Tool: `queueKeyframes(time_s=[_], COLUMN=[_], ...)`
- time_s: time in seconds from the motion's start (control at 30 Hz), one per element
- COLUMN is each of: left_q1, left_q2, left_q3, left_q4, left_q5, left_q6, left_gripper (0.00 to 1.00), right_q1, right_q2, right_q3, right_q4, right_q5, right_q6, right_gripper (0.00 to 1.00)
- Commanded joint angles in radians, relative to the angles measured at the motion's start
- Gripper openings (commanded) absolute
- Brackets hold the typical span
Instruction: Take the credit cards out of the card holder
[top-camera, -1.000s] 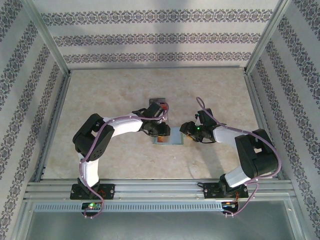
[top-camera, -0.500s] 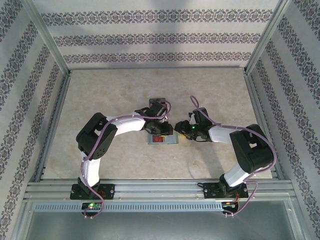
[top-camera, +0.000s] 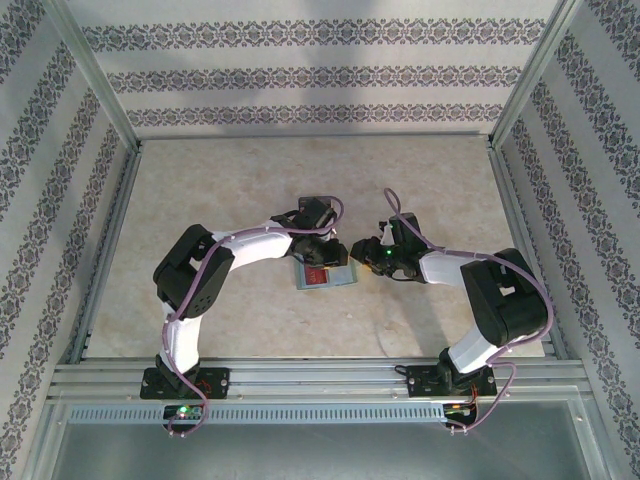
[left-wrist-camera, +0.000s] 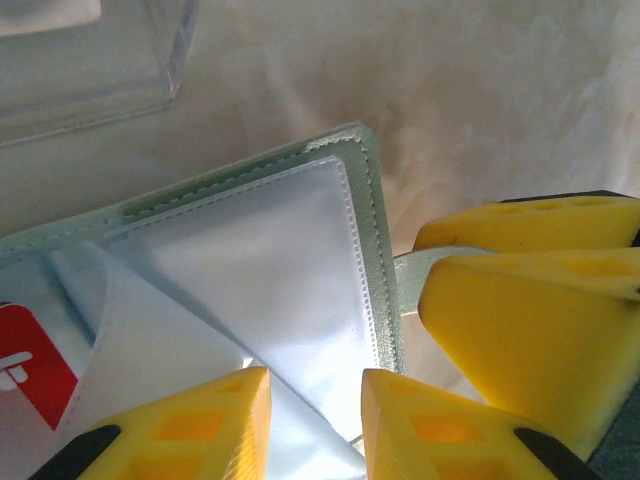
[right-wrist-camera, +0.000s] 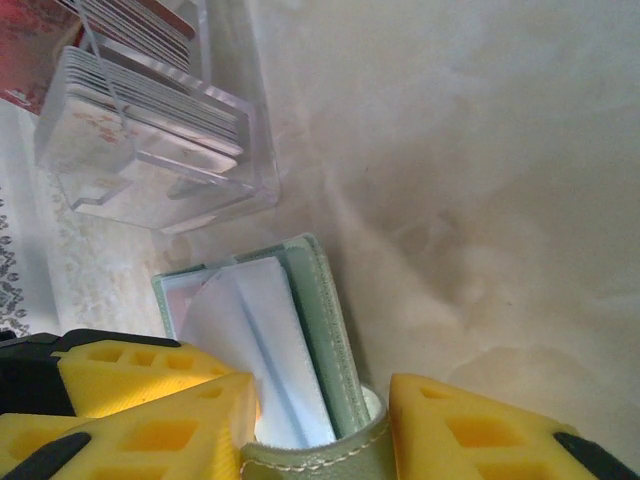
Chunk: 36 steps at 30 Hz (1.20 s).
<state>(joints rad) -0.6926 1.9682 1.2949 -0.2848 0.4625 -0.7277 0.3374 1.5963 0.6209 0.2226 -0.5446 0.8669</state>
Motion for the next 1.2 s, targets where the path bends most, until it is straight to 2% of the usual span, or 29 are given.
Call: queueKeyframes(time_s=[0.0,0.27,0.4,0.7,0.9,1.17], left_q1=[-0.024,-0.018,-0.015,0.007,0.048,0.079], left_q2=[-0.042,-0.009,-0.003,-0.055,-0.205,-0.284], left_q3=[0.061,0.166,0.216,0.198,0.058,-0.170], left_q4=[0.150,0.136,0.106,0.064,-0.039,0.012], left_q5=[0.050,0.041,0.042,0.026,-0.091,-0.094], left_q6=[-0.015,0.003,0.023,0.048,0.084,0.019], left_gripper=[0.30,0.30,0.30,0.31,0.39,0.44], right_q1=[0.017,-0.010,-0.031,-0.075,-0.109,-0.090], right_q2=[-0.031,-0.050,-0.053,-0.083,-0.161,-0.137], right_q3=[-0.008,-0.052,-0.072,-0.097,-0.099,-0.044], right_q4=[0.049,0.036,0.028,0.014,-0.045,-0.054], right_q5=[-0.120,-0.112,-0.104,-0.103,-0.108,-0.124], right_q6=[-0.009,-0.017,-0.024,-0.039,-0.084,-0.098], right_gripper=[0.40,0.43,0.49,0.53,0.57,0.60])
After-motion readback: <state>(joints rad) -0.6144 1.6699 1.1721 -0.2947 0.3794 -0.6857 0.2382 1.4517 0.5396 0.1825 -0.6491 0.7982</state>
